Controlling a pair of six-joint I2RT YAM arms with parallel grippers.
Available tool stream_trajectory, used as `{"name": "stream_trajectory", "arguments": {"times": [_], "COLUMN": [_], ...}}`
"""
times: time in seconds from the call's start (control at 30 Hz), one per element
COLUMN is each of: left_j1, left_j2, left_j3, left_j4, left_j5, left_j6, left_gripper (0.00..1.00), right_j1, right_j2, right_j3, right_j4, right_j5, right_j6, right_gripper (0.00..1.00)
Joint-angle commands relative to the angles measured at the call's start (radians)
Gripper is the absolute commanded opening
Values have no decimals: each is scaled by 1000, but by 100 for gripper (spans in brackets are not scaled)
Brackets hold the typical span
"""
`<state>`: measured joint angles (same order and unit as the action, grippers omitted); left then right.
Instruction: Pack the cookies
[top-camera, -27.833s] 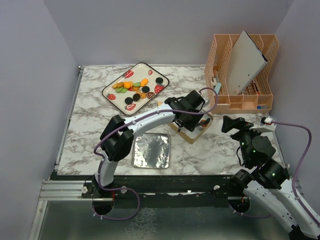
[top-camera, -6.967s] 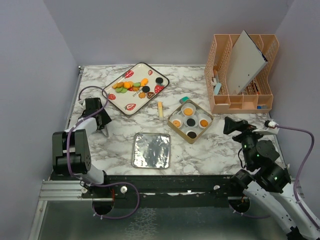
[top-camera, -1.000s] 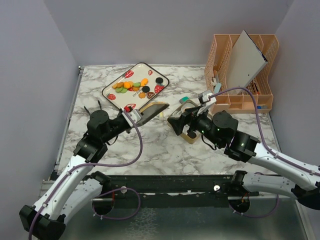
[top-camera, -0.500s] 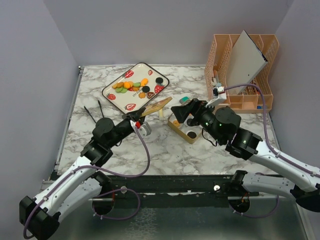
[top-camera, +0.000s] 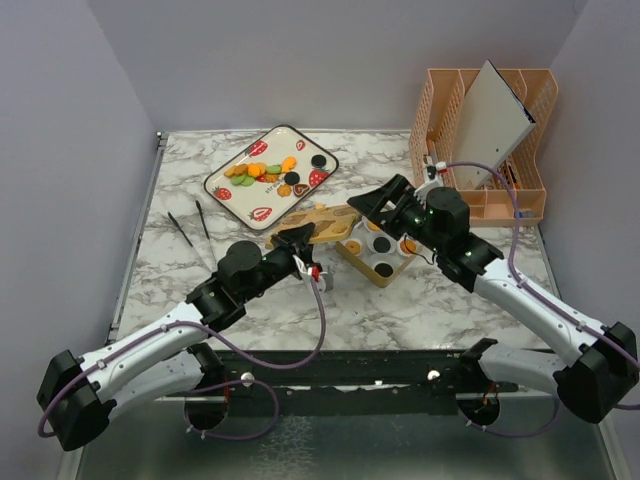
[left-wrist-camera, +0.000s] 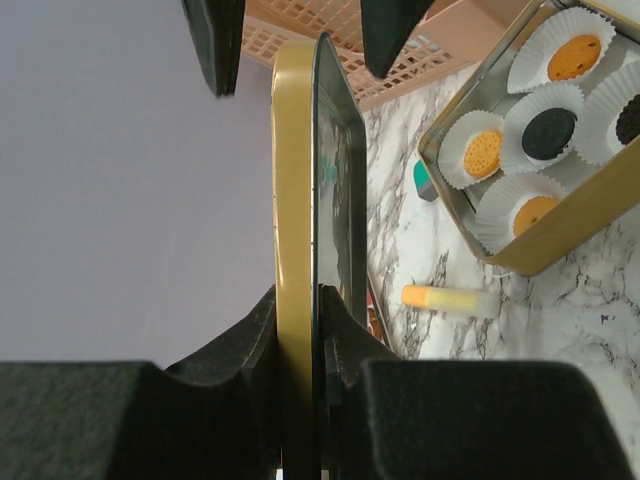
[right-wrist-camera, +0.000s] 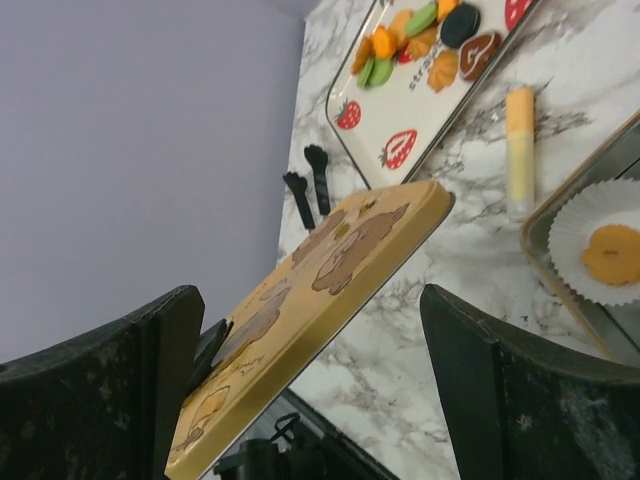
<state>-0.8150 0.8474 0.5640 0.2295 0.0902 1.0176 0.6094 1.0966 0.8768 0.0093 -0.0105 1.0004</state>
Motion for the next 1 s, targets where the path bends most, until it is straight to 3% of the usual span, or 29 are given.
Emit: {"name": "stream_trajectory", "arguments": {"times": [0.0,0.2,0.63,0.73,0.9,0.97], "left_j1": [-54,-103,-188,-193,-196,-196], "left_j2": [47,109,158,158,142,137], "left_j3": [3,-23,-88,-97,-114,-116], "left_j4": [104,235,291,290,289,289], "left_j5": [-80,-127,-168,-174,-173,-173], "left_j6": [88,154,228,227,183,144], "left_gripper": [0,0,0,9,40,48], "right_j1": [-24,-31,-77,-87,-111,-120], "right_j2": [49,89,79,57,18,2], "right_j3": [-41,-103,-208,-232,-249,-259], "right_j4": [120,186,339,360,354,347], "right_j5": [-213,-282,-371,-368,-336,-308], "right_j6": [131,199,353,383,384,383], "right_gripper": [96,85,39,26,4,1]}}
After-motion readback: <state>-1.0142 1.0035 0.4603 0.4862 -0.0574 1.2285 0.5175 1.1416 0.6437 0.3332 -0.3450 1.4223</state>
